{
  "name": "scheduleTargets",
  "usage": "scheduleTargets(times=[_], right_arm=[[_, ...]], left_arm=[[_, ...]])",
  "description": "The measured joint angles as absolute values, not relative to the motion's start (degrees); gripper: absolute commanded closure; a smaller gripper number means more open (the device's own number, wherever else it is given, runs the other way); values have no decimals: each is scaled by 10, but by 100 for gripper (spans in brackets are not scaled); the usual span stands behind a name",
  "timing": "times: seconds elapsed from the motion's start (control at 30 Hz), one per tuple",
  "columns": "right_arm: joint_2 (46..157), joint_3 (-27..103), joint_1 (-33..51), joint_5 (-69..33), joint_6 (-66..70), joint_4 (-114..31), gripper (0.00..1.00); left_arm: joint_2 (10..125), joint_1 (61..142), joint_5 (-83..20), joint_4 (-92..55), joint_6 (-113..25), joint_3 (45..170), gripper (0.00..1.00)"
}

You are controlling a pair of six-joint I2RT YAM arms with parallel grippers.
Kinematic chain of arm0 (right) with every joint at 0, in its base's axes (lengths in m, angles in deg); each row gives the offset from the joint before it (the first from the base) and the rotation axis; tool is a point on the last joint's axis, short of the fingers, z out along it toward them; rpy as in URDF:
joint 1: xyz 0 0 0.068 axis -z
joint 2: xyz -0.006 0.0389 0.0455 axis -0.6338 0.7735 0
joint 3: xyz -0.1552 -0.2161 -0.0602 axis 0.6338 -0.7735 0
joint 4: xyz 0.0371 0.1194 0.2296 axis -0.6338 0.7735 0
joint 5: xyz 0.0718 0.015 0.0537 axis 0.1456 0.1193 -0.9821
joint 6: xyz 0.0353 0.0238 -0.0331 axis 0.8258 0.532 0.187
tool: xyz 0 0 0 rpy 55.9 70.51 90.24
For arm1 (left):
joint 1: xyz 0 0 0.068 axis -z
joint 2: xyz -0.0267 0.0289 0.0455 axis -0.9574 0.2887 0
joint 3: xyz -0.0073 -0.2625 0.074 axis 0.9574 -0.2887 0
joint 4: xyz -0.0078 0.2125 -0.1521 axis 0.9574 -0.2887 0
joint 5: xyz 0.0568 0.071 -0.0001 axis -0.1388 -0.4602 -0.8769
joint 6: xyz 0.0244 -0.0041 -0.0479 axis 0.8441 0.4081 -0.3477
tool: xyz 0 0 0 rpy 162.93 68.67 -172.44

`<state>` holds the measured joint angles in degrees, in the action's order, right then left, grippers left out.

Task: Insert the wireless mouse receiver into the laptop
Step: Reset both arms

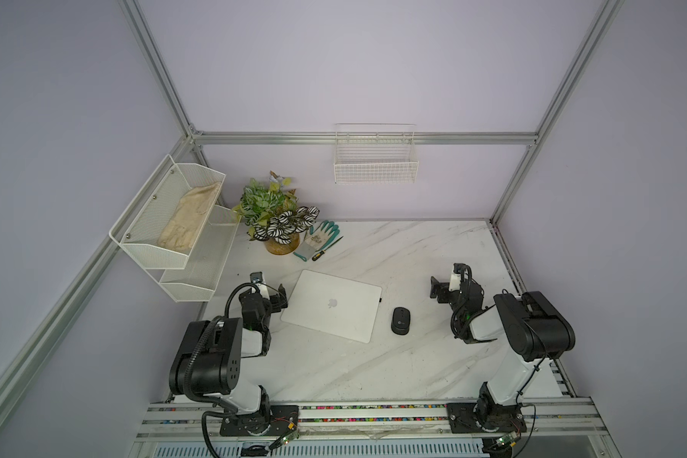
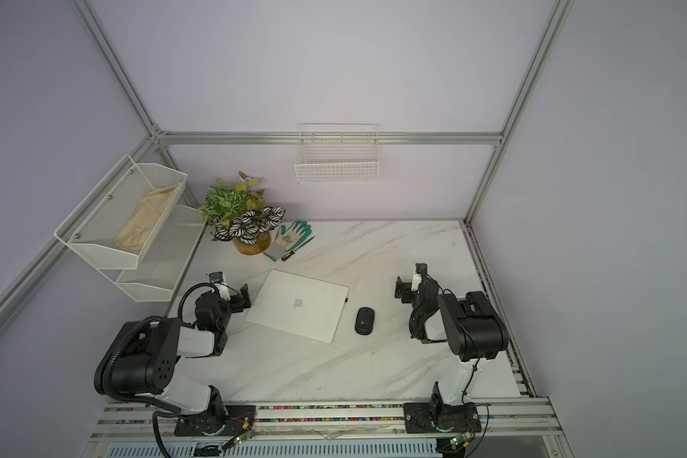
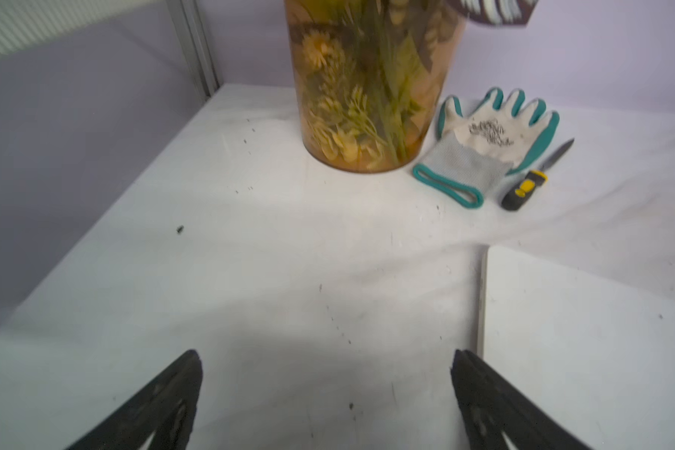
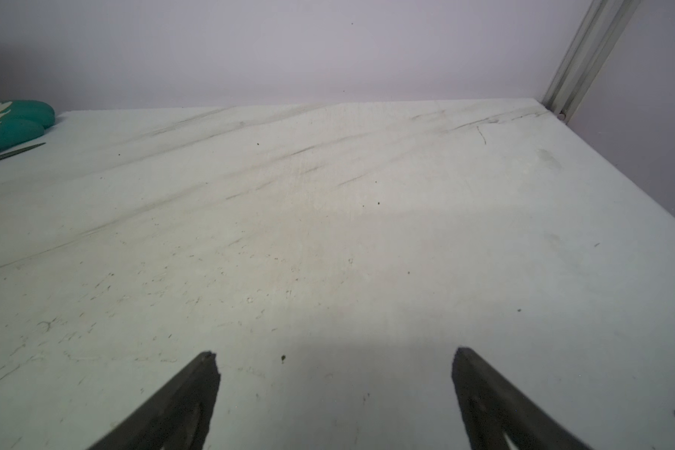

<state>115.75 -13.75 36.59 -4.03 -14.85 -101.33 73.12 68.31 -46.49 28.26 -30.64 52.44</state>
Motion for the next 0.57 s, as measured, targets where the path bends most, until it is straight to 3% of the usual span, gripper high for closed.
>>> scheduleTargets(times=[0.57], right_arm=[[1157,-117,389,-49,-138,-1012,3]], left_arm=[[731,693,-439,279,-291,553,0]])
